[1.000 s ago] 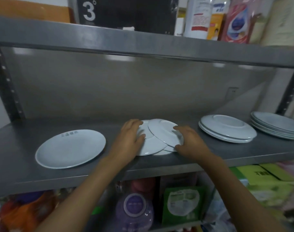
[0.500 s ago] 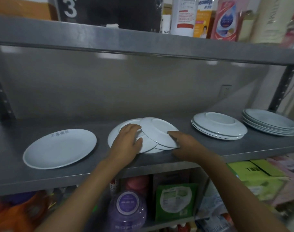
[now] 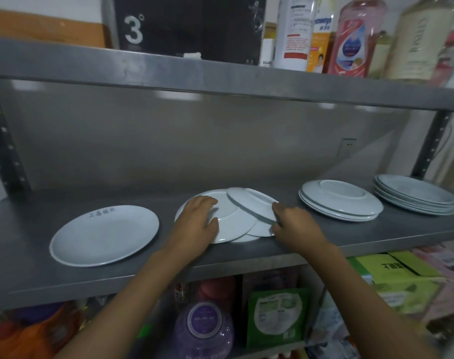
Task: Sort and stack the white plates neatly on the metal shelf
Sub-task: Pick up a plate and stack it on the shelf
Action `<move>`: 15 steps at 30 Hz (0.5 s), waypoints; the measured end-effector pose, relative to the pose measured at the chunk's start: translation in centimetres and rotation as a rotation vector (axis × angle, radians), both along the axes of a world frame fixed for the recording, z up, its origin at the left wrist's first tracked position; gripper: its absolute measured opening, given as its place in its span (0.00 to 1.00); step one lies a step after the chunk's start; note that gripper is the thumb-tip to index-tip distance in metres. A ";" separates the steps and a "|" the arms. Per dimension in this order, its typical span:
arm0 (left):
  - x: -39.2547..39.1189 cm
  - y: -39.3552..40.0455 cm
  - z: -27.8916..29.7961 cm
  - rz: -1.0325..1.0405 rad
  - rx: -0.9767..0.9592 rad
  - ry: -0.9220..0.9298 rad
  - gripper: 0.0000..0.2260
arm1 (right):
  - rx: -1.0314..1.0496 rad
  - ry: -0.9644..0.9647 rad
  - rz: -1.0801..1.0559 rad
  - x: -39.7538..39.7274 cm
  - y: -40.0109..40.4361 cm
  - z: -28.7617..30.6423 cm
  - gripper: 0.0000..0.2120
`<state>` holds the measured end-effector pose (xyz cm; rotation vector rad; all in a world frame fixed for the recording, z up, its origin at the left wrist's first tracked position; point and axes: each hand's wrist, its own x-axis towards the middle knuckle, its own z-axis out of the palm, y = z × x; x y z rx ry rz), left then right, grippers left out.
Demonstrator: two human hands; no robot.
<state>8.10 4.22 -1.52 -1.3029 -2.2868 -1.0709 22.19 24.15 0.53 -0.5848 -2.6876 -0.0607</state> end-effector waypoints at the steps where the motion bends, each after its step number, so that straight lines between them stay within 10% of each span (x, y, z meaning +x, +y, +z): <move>1: -0.1 -0.2 0.1 -0.001 0.005 -0.001 0.19 | 0.044 0.019 -0.022 -0.1 -0.2 0.1 0.08; 15: -0.3 -2.5 0.9 0.010 -0.004 0.009 0.19 | 0.107 0.304 -0.211 -1.1 -0.1 1.4 0.12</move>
